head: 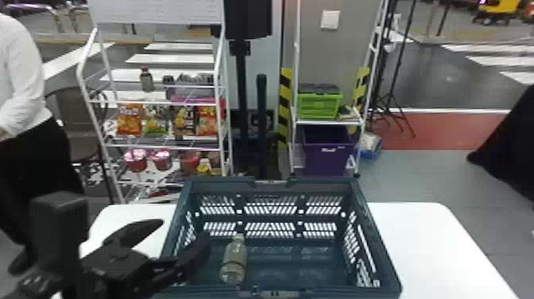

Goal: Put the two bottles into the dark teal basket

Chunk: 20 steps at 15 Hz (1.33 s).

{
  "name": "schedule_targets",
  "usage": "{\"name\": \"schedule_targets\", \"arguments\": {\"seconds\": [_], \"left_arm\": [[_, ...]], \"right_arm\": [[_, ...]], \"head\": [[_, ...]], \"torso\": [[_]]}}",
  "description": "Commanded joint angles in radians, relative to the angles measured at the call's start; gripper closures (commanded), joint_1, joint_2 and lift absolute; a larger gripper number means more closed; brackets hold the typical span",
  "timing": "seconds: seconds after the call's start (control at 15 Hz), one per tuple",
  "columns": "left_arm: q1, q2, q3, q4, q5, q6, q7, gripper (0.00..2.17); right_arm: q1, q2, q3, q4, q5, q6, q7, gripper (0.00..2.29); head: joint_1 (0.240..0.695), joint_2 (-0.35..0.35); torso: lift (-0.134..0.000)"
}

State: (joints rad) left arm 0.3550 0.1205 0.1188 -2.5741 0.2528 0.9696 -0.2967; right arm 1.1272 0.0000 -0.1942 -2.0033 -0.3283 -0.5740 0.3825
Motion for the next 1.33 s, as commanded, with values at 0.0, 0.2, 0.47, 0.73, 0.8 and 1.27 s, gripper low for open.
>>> {"name": "schedule_targets", "arguments": {"seconds": [0.0,0.2,0.47,0.73,0.8,1.27], "left_arm": [[0.173,0.011,0.039,0.025,0.032,-0.397,0.028,0.09],[0.392,0.011,0.038,0.137,0.036,-0.943,0.082,0.09],[0.593,-0.071,0.03,0.334,-0.014,-1.452,0.062,0.08],[0.673,-0.108,-0.011,0.517,-0.043,-1.716,0.093,0.07],[0.68,-0.108,-0.031,0.555,-0.056,-1.765,0.122,0.07],[0.694,-0.107,-0.065,0.6,-0.11,-1.771,0.192,0.07]], "right_arm": [[0.0,0.001,0.002,-0.012,0.002,-0.01,0.01,0.08],[0.006,0.001,0.002,-0.038,0.005,-0.01,0.029,0.08],[0.011,0.001,0.027,-0.077,0.045,0.003,0.032,0.08],[-0.009,0.001,0.056,-0.115,0.1,0.144,0.029,0.08],[-0.01,0.001,0.07,-0.123,0.123,0.162,0.029,0.08],[-0.029,0.001,0.065,-0.157,0.166,0.279,0.029,0.08]], "head": [[0.499,0.0],[0.499,0.0],[0.499,0.0],[0.499,0.0],[0.499,0.0],[0.499,0.0]], "torso": [[0.0],[0.0],[0.0],[0.0],[0.0],[0.0]]}}
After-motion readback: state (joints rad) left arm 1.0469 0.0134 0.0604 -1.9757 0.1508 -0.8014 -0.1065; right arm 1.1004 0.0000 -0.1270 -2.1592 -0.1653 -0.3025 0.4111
